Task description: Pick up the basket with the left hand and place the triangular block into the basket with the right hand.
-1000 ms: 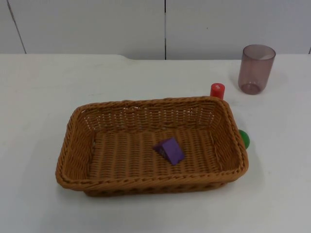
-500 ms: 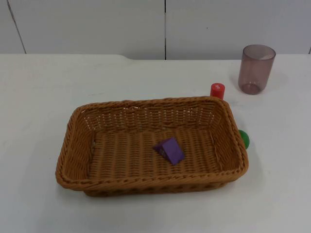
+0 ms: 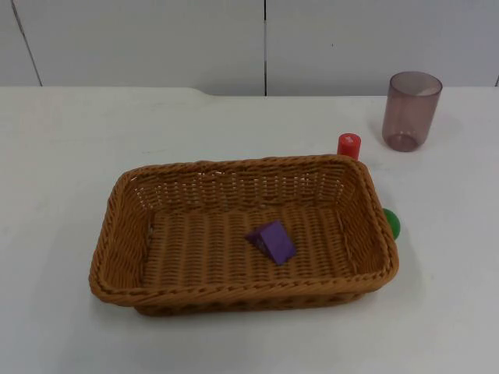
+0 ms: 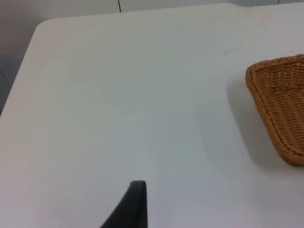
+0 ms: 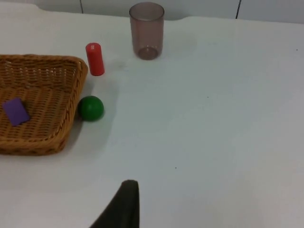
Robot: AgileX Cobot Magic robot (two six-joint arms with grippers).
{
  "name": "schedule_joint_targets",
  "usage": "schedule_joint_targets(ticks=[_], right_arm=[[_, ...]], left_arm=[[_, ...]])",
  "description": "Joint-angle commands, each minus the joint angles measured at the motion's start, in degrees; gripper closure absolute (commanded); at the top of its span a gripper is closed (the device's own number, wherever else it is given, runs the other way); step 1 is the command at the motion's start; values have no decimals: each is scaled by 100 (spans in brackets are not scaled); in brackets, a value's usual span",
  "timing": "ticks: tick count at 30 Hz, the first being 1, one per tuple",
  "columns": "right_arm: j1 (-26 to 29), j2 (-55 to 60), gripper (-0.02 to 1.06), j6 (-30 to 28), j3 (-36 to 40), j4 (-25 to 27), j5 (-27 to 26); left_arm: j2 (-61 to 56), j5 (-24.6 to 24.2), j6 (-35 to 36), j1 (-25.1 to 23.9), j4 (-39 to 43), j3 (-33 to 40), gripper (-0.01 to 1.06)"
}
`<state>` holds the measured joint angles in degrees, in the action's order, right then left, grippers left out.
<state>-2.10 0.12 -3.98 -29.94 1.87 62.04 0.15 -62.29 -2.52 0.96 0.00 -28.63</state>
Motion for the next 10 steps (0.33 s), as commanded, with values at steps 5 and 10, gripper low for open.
schedule_joint_targets(ticks=[5,10], right_arm=[[14,-12,0,211,33,-134,-16],[14,-12,0,234,41,-187,-16]], left_arm=[[-15,64,56,30,0,29,0],[-15,64,56,30,0,29,0]])
